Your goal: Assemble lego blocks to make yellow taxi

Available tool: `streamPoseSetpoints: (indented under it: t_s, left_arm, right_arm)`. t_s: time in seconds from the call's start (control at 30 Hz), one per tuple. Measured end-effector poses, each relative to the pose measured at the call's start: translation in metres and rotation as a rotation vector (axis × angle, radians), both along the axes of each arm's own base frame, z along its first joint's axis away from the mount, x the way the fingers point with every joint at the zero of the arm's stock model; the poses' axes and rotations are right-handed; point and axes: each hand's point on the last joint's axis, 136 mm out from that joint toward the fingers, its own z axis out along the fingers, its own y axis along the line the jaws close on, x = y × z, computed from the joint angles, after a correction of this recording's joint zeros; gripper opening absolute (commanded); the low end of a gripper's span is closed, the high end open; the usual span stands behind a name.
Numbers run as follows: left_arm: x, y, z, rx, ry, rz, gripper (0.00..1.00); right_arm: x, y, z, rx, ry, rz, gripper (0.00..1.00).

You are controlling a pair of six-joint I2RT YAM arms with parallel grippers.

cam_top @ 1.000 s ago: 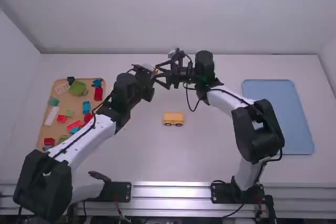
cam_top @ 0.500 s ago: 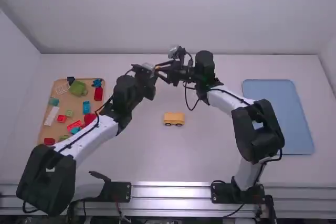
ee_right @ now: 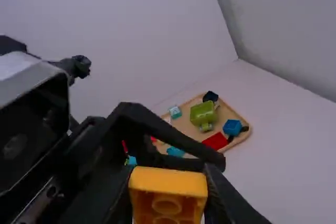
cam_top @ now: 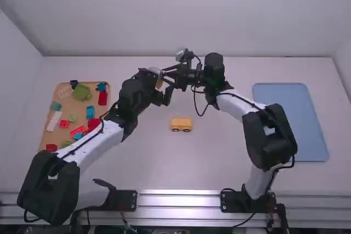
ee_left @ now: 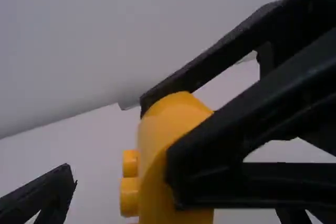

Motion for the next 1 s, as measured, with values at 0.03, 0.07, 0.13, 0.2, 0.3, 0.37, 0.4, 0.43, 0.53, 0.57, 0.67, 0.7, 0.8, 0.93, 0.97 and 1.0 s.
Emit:
streamPoseSetpoints:
  t_s: [0.03,0.07,0.13,0.2,0.3,0.37,0.4,0.43,0.53,0.57,0.67,0.7,0.8,0.93,0.97,1.0]
  left_arm:
    - [-0.003,-0.003,-0.002,-0.012,0.014,-0.037,0.99]
    - [-0.005,-0.005,-0.001,-0.024,0.019,-0.064,0.99]
    - [-0.009,-0.007,0.005,-0.070,0.017,-0.150,0.99]
    - [-0.013,-0.001,0.018,-0.128,-0.011,-0.250,0.99]
    - [-0.021,0.012,0.033,-0.183,-0.044,-0.358,0.99]
    - [-0.028,0.016,0.037,-0.205,-0.050,-0.421,0.99]
    - [-0.035,0.013,0.037,-0.218,-0.045,-0.475,0.99]
    - [-0.042,0.009,0.035,-0.228,-0.034,-0.527,0.99]
    - [-0.054,-0.002,0.030,-0.243,-0.015,-0.630,0.99]
    - [-0.061,-0.007,0.029,-0.244,-0.020,-0.682,0.99]
    - [-0.069,-0.014,0.026,-0.255,-0.014,-0.748,0.99]
    - [-0.072,-0.015,0.024,-0.261,-0.004,-0.765,1.00]
    - [-0.075,-0.016,0.023,-0.270,0.009,-0.785,0.94]
    - [-0.077,-0.017,0.022,-0.274,0.017,-0.793,0.84]
    - [-0.077,-0.017,0.022,-0.274,0.016,-0.793,0.82]
    - [-0.077,-0.017,0.022,-0.274,0.016,-0.793,0.78]
  right_arm:
    - [-0.001,-0.004,0.000,0.000,-0.015,0.018,0.18]
    - [-0.002,-0.006,0.000,0.001,-0.023,0.028,0.18]
    - [-0.004,-0.017,0.001,0.003,-0.049,0.064,0.18]
    - [-0.005,-0.034,0.001,0.007,-0.078,0.106,0.18]
    - [-0.008,-0.051,0.003,0.014,-0.111,0.148,0.18]
    - [-0.012,-0.057,0.004,0.019,-0.135,0.178,0.18]
    - [-0.016,-0.058,0.005,0.025,-0.153,0.207,0.18]
    - [-0.021,-0.058,0.007,0.030,-0.167,0.233,0.18]
    - [-0.032,-0.054,0.009,0.039,-0.193,0.293,0.18]
    - [-0.038,-0.050,0.009,0.043,-0.195,0.319,0.17]
    - [-0.046,-0.045,0.009,0.047,-0.198,0.356,0.17]
    - [-0.050,-0.041,0.009,0.049,-0.199,0.373,0.17]
    - [-0.057,-0.036,0.009,0.053,-0.205,0.400,0.17]
    - [-0.061,-0.031,0.009,0.056,-0.214,0.417,0.17]
    - [-0.062,-0.030,0.009,0.056,-0.214,0.419,0.17]
    - [-0.063,-0.030,0.009,0.056,-0.215,0.421,0.17]
